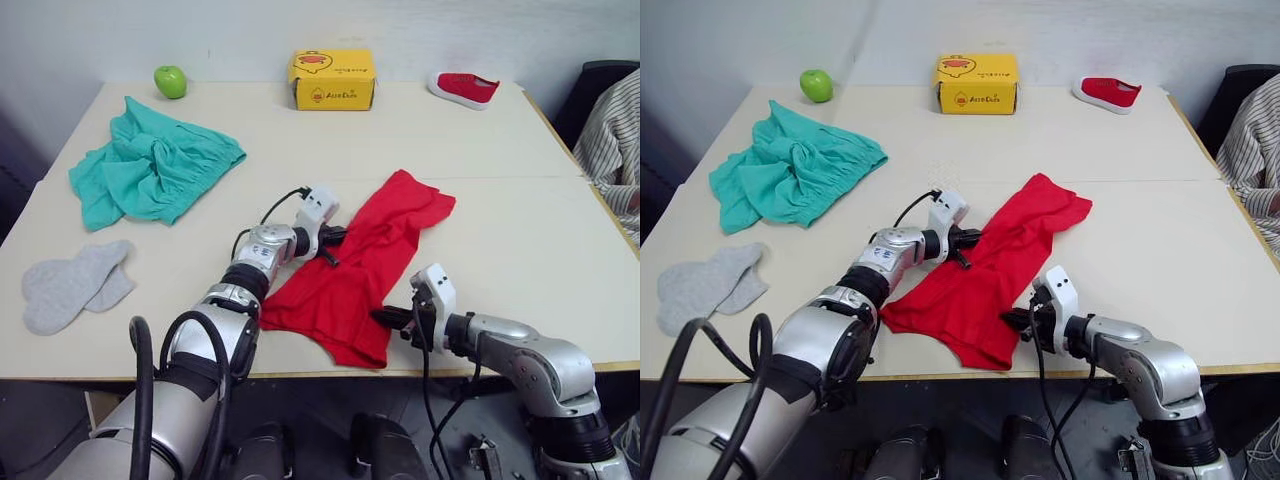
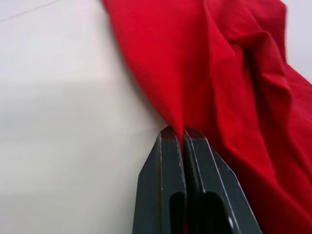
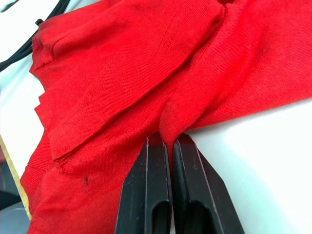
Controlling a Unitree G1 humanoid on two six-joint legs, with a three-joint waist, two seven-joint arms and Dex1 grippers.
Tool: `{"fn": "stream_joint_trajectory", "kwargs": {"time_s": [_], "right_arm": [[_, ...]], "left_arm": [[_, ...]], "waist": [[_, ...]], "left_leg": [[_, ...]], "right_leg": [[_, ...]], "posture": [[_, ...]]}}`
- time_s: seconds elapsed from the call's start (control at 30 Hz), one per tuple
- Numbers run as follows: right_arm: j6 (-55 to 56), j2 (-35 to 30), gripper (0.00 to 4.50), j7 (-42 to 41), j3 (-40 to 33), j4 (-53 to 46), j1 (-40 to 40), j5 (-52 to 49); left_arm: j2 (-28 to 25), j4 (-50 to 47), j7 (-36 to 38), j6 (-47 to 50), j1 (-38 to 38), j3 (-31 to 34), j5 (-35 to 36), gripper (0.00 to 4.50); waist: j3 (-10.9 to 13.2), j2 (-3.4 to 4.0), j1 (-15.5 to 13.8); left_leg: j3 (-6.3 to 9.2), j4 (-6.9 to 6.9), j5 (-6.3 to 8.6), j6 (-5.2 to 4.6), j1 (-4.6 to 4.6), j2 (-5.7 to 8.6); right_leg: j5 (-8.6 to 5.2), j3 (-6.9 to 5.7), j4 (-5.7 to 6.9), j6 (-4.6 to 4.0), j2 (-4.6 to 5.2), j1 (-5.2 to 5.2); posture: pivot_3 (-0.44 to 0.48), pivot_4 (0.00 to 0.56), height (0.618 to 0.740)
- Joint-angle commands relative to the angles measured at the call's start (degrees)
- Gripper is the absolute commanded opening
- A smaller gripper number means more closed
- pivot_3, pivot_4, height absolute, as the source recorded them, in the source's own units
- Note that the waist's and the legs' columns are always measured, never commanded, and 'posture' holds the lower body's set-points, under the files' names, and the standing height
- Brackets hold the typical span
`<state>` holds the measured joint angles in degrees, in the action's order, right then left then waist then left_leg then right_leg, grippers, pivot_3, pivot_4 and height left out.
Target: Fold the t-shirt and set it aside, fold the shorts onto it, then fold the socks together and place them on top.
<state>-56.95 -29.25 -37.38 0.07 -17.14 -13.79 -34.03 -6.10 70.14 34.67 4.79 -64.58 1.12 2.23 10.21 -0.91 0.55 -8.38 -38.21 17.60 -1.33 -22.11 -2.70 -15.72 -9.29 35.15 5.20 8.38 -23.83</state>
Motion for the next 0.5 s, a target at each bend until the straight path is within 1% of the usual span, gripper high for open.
{"fn": "stream_joint_trajectory", "kwargs": {"time_s": [0.03,0.13,0.3,0.43,0.5], "right_arm": [[2.27,-2.01,0.02,-1.03,0.52,4.84,-2.65,2.39],[4.45,-2.08,0.02,-2.78,2.30,9.31,-6.67,3.44],[9.83,1.15,0.02,-6.05,5.94,20.87,-17.19,6.35],[13.01,3.87,0.02,-8.23,7.58,27.99,-22.54,8.85],[13.79,5.07,0.02,-9.23,8.02,30.34,-24.27,9.69]], "left_arm": [[-2.37,-2.14,-3.40,-0.26,0.94,3.23,1.93,0.01],[-4.28,-3.72,-5.25,-0.49,2.22,4.88,2.63,0.01],[-8.64,-9.89,-7.75,-1.81,6.93,6.90,3.22,0.01],[-10.68,-13.05,-8.27,-2.14,9.51,7.72,3.40,0.01],[-11.34,-13.81,-7.25,-2.04,10.11,8.37,4.19,0.01]], "waist": [[0.01,-0.01,0.06],[0.01,-0.01,0.11],[0.02,0.00,1.14],[0.02,0.00,1.15],[0.02,0.01,1.15]], "left_leg": [[0.01,-0.01,-0.01,-0.01,-0.01,0.00],[0.01,-0.03,-0.03,-0.02,-0.01,0.02],[-0.05,-0.06,-0.06,0.00,-0.02,0.04],[-0.08,0.02,-0.11,0.10,-0.07,0.03],[-0.09,0.00,-0.11,0.09,-0.10,0.07]], "right_leg": [[0.00,-0.01,0.02,0.00,0.01,0.00],[0.01,-0.02,0.27,0.01,0.04,0.00],[0.02,0.03,0.41,0.04,0.06,-0.09],[0.02,0.02,0.42,0.03,0.01,-0.17],[0.02,0.03,0.41,0.03,0.01,-0.17]], "posture": [[0.000,0.150,0.740],[0.000,0.150,0.740],[0.000,0.150,0.740],[0.000,0.150,0.740],[0.000,0.150,0.740]]}}
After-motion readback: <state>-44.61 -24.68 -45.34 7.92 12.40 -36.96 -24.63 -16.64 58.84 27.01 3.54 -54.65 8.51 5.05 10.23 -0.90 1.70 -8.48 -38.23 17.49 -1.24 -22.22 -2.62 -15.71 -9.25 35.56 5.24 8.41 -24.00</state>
